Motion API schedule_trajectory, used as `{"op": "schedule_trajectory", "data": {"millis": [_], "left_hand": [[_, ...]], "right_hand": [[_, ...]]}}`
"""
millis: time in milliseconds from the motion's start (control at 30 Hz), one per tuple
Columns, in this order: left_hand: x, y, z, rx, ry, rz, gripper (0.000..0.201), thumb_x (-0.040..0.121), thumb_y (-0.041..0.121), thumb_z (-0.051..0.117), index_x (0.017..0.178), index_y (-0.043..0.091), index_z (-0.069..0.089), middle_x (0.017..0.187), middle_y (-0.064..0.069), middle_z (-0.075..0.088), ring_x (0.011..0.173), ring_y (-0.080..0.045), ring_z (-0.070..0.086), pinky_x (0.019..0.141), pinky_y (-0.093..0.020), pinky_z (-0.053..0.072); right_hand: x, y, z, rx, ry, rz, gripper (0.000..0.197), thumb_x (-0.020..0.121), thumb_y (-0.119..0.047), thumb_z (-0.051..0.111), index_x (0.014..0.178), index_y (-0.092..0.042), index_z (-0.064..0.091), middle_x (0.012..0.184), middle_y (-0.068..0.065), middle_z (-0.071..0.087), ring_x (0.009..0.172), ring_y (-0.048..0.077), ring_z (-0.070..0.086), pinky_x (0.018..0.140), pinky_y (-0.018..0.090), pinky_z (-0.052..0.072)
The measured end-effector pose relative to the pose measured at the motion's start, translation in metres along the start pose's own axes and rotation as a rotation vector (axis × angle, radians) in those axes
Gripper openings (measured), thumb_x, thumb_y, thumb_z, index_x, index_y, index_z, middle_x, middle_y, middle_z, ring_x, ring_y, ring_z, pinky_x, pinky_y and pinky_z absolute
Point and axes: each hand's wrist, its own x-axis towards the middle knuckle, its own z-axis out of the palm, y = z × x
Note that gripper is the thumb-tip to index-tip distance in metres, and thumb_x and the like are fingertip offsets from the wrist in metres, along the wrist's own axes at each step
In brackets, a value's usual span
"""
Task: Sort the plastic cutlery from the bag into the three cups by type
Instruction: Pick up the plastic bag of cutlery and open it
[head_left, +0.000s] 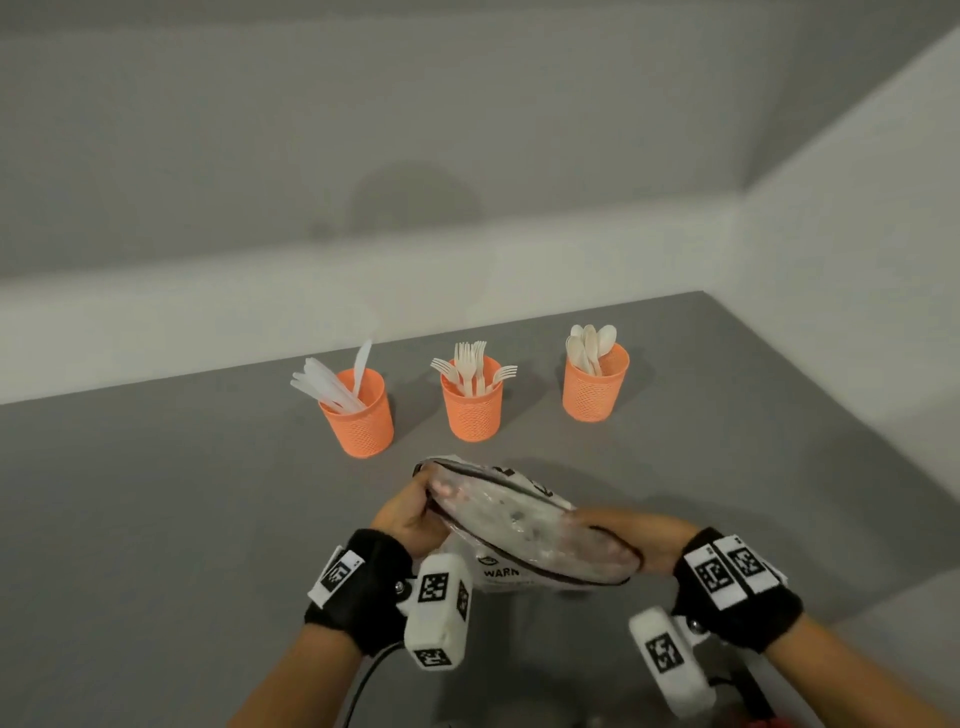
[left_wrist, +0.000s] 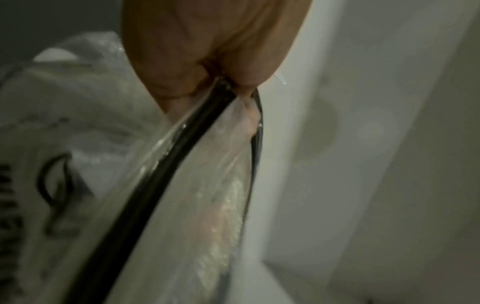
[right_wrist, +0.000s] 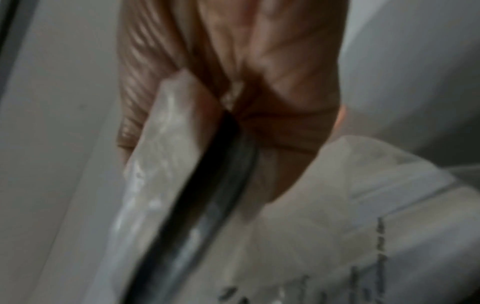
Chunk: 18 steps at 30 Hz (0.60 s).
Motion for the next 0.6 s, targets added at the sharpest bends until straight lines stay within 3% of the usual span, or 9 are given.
{"op": "schedule_trajectory", "data": {"millis": [67,133,200,267,333,367,433,500,600], "left_hand": [[0.001,-0.001,-0.002,0.148,-0.024,0.015,0.033,0.094,0.031,0.047,0.093,0.001,0.061,0.076,-0.015,0.07,0.083,-0.026,0.059,0.077,-0.039,0.049],[0.001,0.001,-0.01,0.382,-0.064,0.002,0.043,0.078,0.044,0.065,0.097,0.005,0.062,0.071,-0.006,0.064,0.069,-0.016,0.057,0.066,-0.027,0.051],[-0.002,0.003,-0.017,0.662,-0.137,-0.013,0.055,0.065,0.049,0.077,0.095,0.006,0.063,0.059,0.002,0.064,0.052,-0.007,0.057,0.052,-0.018,0.048],[-0.007,0.004,-0.017,0.86,-0.217,-0.056,0.05,0.066,0.045,0.078,0.094,0.006,0.064,0.06,0.004,0.068,0.049,-0.003,0.06,0.049,-0.014,0.046],[-0.014,0.006,-0.014,0.957,-0.236,-0.108,0.027,0.077,0.033,0.072,0.084,0.008,0.063,0.054,0.006,0.066,0.046,0.001,0.058,0.046,-0.01,0.044],[-0.013,0.008,-0.018,0.973,-0.246,-0.116,0.031,0.073,0.036,0.074,0.083,0.008,0.064,0.059,0.004,0.069,0.051,-0.001,0.062,0.05,-0.012,0.047],[-0.01,0.01,-0.024,0.82,-0.221,-0.114,0.048,0.062,0.046,0.078,0.091,0.009,0.07,0.085,-0.005,0.074,0.072,-0.011,0.069,0.067,-0.022,0.056],[-0.011,0.011,-0.026,0.572,-0.19,-0.095,0.042,0.072,0.043,0.064,0.098,0.01,0.07,0.1,-0.009,0.072,0.086,-0.019,0.068,0.08,-0.033,0.053],[-0.002,0.009,-0.034,0.297,-0.095,-0.062,0.047,0.083,0.043,0.053,0.109,0.005,0.063,0.104,-0.014,0.069,0.092,-0.025,0.066,0.083,-0.037,0.053]], "right_hand": [[0.002,-0.002,-0.012,0.156,0.05,-0.005,0.021,0.061,-0.031,0.078,0.062,-0.013,0.068,0.054,0.003,0.06,0.047,0.011,0.053,0.051,0.02,0.044],[0.002,-0.009,-0.023,0.323,0.063,-0.07,0.02,0.063,-0.02,0.078,0.058,-0.009,0.063,0.047,0.001,0.057,0.037,0.01,0.051,0.042,0.018,0.046],[0.002,-0.02,-0.029,0.588,-0.017,-0.149,0.031,0.052,-0.017,0.086,0.069,-0.005,0.063,0.055,0.006,0.063,0.043,0.016,0.059,0.045,0.026,0.054],[0.004,-0.026,-0.031,0.716,-0.051,-0.195,0.054,0.04,-0.017,0.093,0.085,-0.001,0.067,0.081,0.018,0.071,0.067,0.029,0.071,0.058,0.042,0.06],[0.009,-0.028,-0.028,0.79,-0.014,-0.204,0.086,0.018,-0.013,0.096,0.095,0.0,0.06,0.092,0.025,0.067,0.072,0.035,0.071,0.058,0.049,0.058],[0.015,-0.027,-0.029,0.821,0.017,-0.214,0.093,0.013,-0.01,0.095,0.097,0.0,0.056,0.094,0.025,0.064,0.07,0.035,0.071,0.056,0.049,0.058],[0.021,-0.026,-0.025,0.846,0.045,-0.25,0.084,0.019,-0.008,0.094,0.093,-0.001,0.056,0.087,0.02,0.066,0.062,0.027,0.071,0.053,0.036,0.059],[0.026,-0.019,-0.022,0.802,0.027,-0.298,0.066,0.022,-0.01,0.095,0.081,-0.003,0.065,0.072,0.013,0.071,0.056,0.019,0.069,0.05,0.025,0.057],[0.025,-0.006,-0.024,0.591,-0.028,-0.241,0.072,0.024,-0.023,0.096,0.088,-0.003,0.073,0.084,0.013,0.072,0.072,0.022,0.07,0.068,0.032,0.059]]}}
